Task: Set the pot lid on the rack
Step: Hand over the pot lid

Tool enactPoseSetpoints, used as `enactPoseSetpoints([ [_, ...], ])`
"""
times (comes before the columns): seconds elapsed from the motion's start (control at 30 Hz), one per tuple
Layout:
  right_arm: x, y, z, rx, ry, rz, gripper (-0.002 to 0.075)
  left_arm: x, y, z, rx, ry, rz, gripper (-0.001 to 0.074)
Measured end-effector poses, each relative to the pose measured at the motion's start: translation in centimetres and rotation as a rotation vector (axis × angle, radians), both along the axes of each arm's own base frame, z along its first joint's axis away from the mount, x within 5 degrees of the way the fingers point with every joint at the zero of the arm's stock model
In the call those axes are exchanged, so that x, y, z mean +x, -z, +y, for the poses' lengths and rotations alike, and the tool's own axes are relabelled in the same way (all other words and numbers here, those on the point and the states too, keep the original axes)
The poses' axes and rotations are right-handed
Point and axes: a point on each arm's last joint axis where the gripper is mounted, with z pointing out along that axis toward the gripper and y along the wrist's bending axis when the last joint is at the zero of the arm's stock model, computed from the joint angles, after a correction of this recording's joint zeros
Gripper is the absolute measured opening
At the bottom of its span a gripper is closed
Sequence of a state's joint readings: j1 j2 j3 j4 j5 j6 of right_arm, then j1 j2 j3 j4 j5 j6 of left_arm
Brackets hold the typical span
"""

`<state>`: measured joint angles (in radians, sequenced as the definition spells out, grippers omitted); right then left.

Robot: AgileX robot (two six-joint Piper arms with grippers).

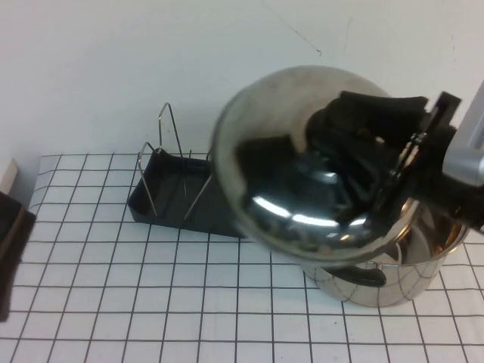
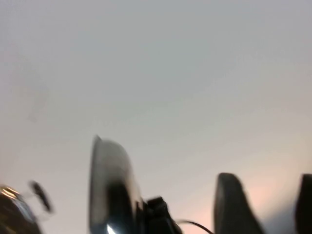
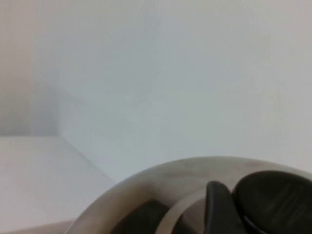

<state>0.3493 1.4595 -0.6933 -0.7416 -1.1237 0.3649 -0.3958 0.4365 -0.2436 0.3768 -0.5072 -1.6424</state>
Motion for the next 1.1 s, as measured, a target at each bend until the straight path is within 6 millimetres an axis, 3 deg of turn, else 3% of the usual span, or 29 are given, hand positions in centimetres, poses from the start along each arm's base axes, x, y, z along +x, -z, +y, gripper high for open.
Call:
enactPoseSetpoints([
  [0.03, -0.8, -0.5, 0.7, 0.005, -0.035, -0.017, 0.0351, -0.2, -0.2, -0.1, -0.054, 0.044, 0.012, 0.0254],
  [0.07, -2.6, -1.5, 2.3, 0.023, -0.118, -0.05, 0.0351, -0.6, -0.4, -0.5, -0.12, 0.128, 0.026, 0.0419],
  [0.13, -4.1, -2.0, 3.6, 0.04, -0.189, -0.067, 0.0351, -0.7, -0.4, -0.7, -0.142, 0.171, 0.048, 0.0533],
  [0.27, -6.4, -2.5, 6.0, 0.06, -0.304, -0.072, 0.0351, -0.9, -0.3, -1.0, -0.117, 0.208, 0.05, 0.063],
  [0.47, -8.2, -2.7, 8.0, 0.058, -0.371, -0.054, 0.0351, -1.1, -0.2, -1.3, -0.109, 0.24, 0.063, 0.0636],
  [0.73, -8.6, -3.0, 8.6, 0.055, -0.359, -0.103, 0.0351, -1.7, -0.4, -1.7, -0.086, 0.305, 0.019, 0.0503],
  [0.97, -7.2, -4.1, 7.8, 0.163, -0.18, -0.138, 0.0351, -1.6, -0.2, -1.7, -0.054, 0.289, 0.024, 0.0541],
  [1.1, -7.0, -4.7, 7.9, 0.191, -0.165, -0.15, 0.0351, -1.5, 0.0, -1.7, -0.027, 0.28, 0.031, 0.0564],
])
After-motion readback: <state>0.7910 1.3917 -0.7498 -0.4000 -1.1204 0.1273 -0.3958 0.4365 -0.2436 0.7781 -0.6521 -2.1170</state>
